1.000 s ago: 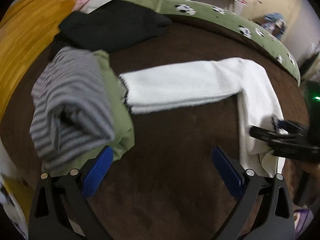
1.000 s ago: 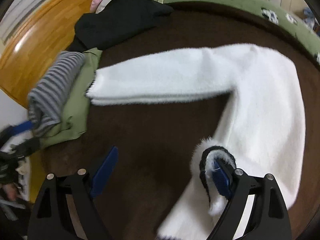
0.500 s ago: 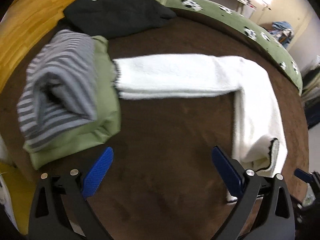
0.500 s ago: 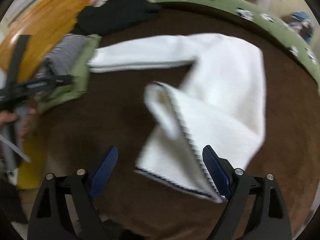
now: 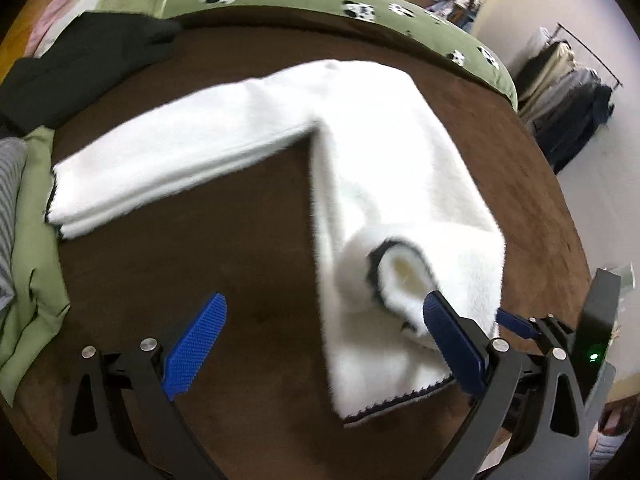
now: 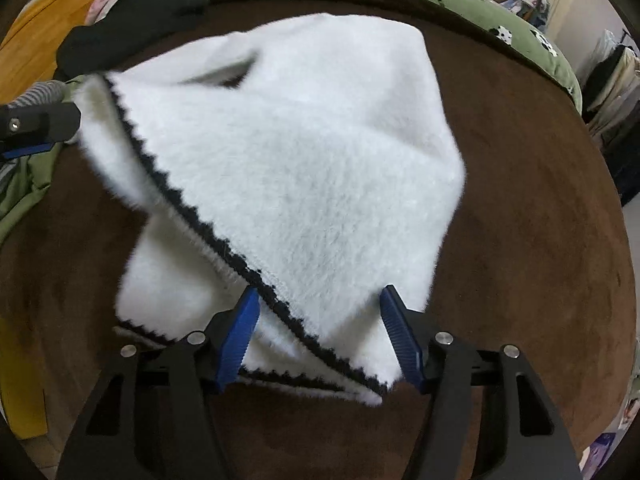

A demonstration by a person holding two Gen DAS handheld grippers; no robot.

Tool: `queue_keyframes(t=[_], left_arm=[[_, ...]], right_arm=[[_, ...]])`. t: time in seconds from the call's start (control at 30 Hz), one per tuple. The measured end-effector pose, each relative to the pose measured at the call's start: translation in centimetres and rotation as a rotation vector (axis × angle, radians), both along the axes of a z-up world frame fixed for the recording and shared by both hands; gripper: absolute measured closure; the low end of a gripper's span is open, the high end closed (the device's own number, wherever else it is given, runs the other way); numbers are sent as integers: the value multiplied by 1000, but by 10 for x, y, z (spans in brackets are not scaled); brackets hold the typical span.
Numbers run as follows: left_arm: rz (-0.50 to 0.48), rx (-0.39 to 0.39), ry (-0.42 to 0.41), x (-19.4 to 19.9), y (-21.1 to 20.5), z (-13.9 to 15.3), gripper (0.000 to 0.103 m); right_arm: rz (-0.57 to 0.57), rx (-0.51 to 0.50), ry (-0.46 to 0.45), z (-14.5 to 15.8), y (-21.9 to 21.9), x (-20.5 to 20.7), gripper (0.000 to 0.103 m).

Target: Fold large clothes

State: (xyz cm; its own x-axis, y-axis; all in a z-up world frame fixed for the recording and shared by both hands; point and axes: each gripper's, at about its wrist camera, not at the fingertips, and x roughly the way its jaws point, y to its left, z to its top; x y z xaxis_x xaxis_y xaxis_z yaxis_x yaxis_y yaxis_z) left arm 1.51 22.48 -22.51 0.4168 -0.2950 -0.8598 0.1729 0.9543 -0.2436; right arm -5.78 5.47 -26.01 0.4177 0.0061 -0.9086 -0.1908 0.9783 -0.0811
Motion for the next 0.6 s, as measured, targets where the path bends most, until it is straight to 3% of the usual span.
queue_keyframes(t=[0.17,0.23,0.27,0.37,0.43,0.5,0.6], left_arm=[[19,6,-23,4,-10,1,7],[27,23,-9,8,-10,-6,8],[23,28,1,10,-10,-10,10],[-12,16,57,15,-13,-27,34],[-34,5,95,14,-14,-35,67],[-54,18,133,9,-19,-41,77],[-65,14,161,-4,-20,-44,77]], right_arm=[[-4,-23,-16,-9,-2,2,57],[-14,-16,-11,-9,-8,3,73],[-22,-2,-9,-8,-12,3,76],[-36,51,-1,1,-24,3,86],[-35,80,18,10,-31,1,88],[-37,93,43,20,-40,-2,89],[-46,99,100,30,-56,-9,92]])
